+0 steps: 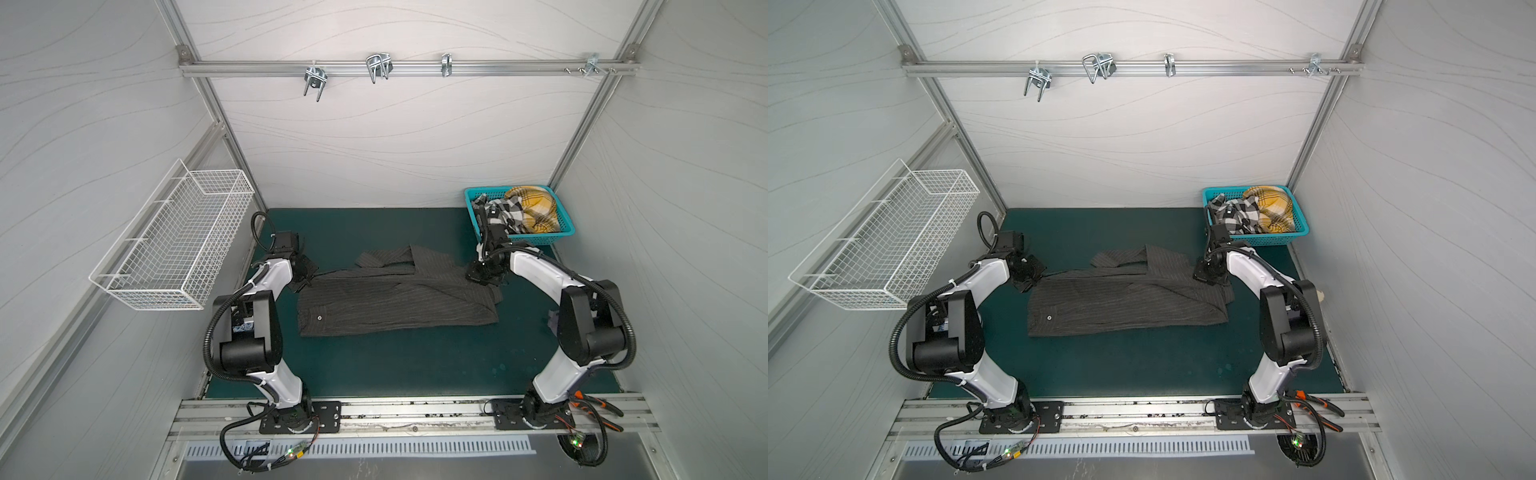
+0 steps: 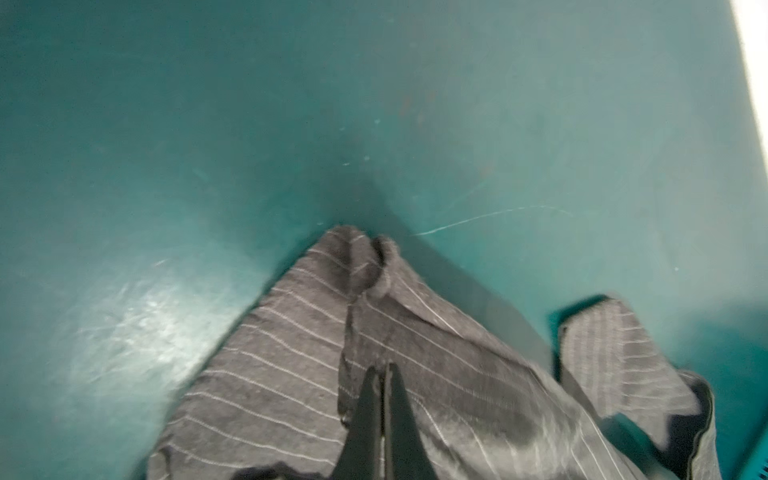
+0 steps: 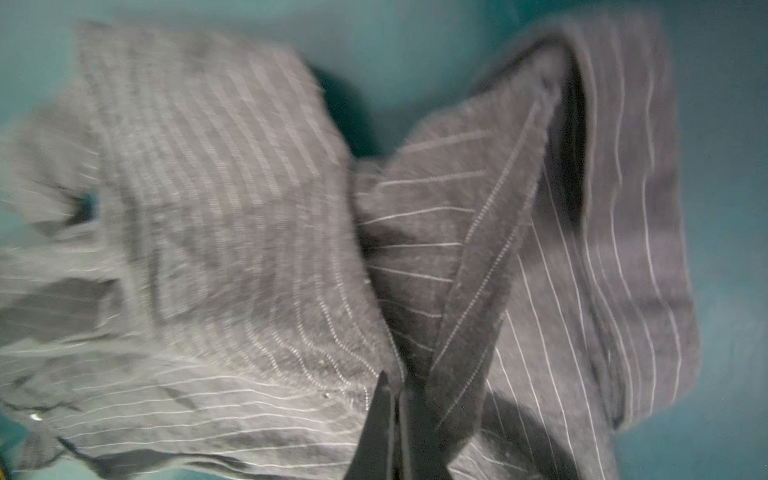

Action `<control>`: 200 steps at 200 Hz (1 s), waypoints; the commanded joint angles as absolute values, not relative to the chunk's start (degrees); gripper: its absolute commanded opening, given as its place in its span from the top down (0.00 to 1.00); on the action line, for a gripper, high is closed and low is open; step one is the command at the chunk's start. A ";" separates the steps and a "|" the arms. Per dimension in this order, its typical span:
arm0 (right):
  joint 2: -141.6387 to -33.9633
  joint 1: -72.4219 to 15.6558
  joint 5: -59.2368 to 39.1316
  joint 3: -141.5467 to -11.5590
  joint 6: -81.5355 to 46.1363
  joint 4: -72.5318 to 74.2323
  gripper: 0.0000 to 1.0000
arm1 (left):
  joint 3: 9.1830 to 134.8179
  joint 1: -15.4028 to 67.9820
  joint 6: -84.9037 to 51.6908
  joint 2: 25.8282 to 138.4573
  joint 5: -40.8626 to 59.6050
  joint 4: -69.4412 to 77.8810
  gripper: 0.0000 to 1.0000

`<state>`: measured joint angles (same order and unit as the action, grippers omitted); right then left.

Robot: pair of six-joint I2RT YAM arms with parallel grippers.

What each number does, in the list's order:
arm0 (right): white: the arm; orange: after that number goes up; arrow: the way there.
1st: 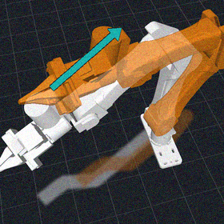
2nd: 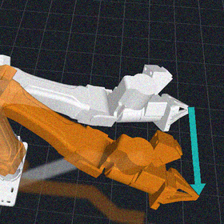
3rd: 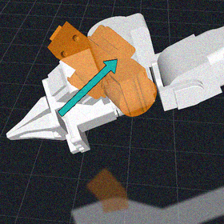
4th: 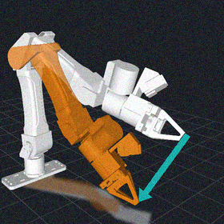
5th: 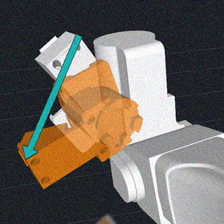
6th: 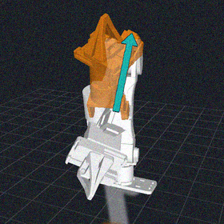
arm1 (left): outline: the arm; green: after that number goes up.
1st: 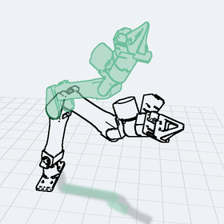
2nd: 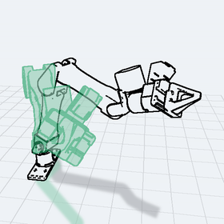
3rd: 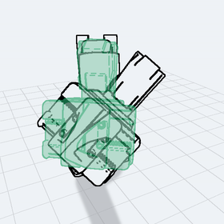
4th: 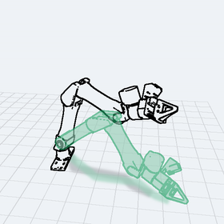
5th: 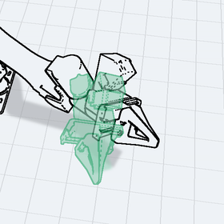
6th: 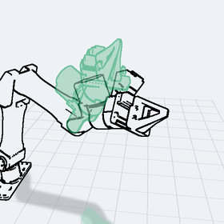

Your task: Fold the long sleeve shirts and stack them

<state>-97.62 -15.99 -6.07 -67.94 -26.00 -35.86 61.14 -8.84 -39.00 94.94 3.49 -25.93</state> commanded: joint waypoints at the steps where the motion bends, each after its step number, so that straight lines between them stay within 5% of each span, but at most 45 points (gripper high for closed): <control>1: -98.53 -15.63 -6.41 -66.64 -27.67 -35.03 1.00 | 60.46 -9.38 -38.53 93.30 0.93 -25.04 1.00; 51: -100.58 -15.62 -5.90 -70.20 -26.44 -37.81 1.00 | 59.48 -9.40 -38.98 93.03 5.01 -25.54 1.00; 68: -100.66 -15.72 -7.38 -70.84 -26.37 -38.76 1.00 | 59.31 -9.37 -38.84 93.33 1.83 -28.95 0.73; 88: -98.35 -16.23 -6.92 -70.82 -26.36 -40.51 0.70 | 60.68 -9.40 -39.49 92.19 -4.33 -34.51 0.47; 113: -92.98 -17.19 -3.81 -71.33 -26.10 -43.40 0.52 | 64.16 -9.23 -40.34 89.52 -6.29 -40.03 0.39; 136: -92.45 -18.62 -2.88 -72.83 -25.34 -44.18 0.47 | 65.21 -6.01 -42.00 88.65 -3.31 -39.75 0.48; 200: -111.16 -21.41 -5.19 -84.57 -22.37 -44.70 0.73 | 68.46 -0.79 -44.19 101.49 3.53 -37.70 0.99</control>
<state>-104.81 -21.06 -5.10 -82.15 -23.62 -42.09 67.35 -0.49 -43.33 97.62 2.22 -36.53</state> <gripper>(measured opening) 0.294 0.079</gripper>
